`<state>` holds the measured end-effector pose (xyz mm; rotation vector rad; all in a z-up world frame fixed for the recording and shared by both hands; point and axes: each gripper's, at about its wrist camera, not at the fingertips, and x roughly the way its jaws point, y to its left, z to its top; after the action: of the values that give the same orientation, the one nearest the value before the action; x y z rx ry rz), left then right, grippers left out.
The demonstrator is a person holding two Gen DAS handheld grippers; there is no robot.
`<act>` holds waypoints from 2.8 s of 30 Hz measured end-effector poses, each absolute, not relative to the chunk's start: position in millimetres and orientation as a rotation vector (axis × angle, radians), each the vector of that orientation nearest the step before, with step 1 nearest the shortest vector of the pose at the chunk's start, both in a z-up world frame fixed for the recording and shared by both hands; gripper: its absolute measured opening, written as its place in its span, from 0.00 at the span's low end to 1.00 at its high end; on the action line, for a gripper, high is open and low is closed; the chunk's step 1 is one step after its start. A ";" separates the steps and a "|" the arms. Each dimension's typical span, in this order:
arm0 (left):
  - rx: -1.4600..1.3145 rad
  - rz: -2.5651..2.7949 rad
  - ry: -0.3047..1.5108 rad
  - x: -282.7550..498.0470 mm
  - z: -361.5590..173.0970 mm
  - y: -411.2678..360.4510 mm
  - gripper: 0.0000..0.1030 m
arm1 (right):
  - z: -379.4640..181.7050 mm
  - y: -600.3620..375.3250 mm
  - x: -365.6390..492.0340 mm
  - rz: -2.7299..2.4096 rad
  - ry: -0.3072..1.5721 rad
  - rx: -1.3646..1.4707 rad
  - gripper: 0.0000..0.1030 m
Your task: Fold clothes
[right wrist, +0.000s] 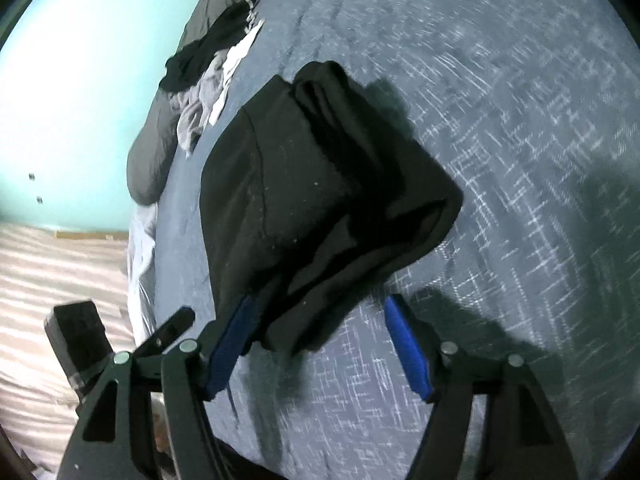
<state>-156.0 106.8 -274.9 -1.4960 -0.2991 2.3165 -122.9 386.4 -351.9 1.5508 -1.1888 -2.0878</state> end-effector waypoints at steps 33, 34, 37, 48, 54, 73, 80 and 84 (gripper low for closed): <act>-1.504 2.350 -0.408 -212.6 -280.8 72.1 0.11 | -375.7 375.2 -148.3 -2.173 -1.316 1.398 0.42; -1.506 2.353 -0.412 -215.9 -281.1 70.3 0.11 | -374.4 376.1 -149.4 -2.177 -1.307 1.398 0.40; -1.510 2.360 -0.423 -225.9 -282.0 66.1 0.11 | -368.7 378.4 -151.8 -2.196 -1.272 1.388 0.30; -1.512 2.351 -0.453 -255.0 -286.7 65.0 0.11 | -328.4 420.0 -169.7 -2.334 -1.072 1.370 0.15; -1.514 2.311 -0.473 -269.0 -293.4 77.2 0.12 | -315.6 452.5 -201.8 -2.355 -0.899 1.419 0.15; -1.471 2.058 -0.619 -312.6 -322.9 131.1 0.41 | -324.2 497.9 -281.7 -2.388 -0.664 1.523 0.14; -1.489 2.021 -0.651 -320.0 -333.1 145.9 0.47 | -326.1 500.6 -280.9 -2.352 -0.639 1.532 0.14; -1.509 1.991 -0.690 -322.8 -343.4 149.9 0.54 | -327.0 503.6 -277.1 -2.331 -0.674 1.532 0.17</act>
<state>-322.8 149.9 -343.4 -1.5091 -0.6904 1.9906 -277.1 503.6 -327.0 1.5322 -0.6737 -2.3314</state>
